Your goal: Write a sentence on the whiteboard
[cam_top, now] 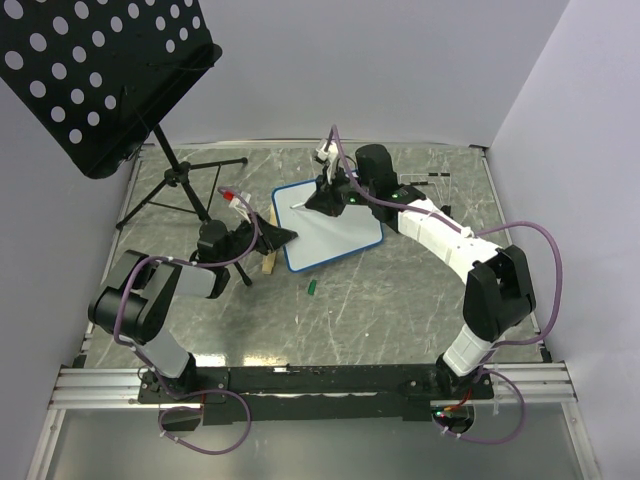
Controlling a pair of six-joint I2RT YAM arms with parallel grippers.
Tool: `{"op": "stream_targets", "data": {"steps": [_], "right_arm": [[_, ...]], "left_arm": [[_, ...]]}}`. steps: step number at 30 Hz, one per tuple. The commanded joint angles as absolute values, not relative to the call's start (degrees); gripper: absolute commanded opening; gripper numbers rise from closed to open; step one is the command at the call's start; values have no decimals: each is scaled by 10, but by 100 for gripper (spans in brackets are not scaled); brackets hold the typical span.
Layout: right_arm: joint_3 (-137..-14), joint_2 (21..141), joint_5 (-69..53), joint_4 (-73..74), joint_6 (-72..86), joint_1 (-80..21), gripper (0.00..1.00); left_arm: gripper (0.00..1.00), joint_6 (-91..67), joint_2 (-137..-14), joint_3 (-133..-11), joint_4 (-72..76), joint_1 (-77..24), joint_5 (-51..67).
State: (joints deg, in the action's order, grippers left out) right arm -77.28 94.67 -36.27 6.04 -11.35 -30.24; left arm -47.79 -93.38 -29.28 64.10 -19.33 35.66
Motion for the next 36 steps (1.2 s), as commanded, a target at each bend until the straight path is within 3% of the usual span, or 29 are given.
{"op": "stream_targets", "data": {"steps": [1, 17, 36], "right_arm": [[-773, 934, -369, 62, -128, -307, 0], [-742, 917, -398, 81, -143, -305, 0], [-791, 921, -391, 75, -127, -300, 0]], "left_arm": [[1, -490, -930, -316, 747, -196, 360], [1, -483, -941, -325, 740, -195, 357], [1, -487, -951, -323, 749, -194, 367]]}}
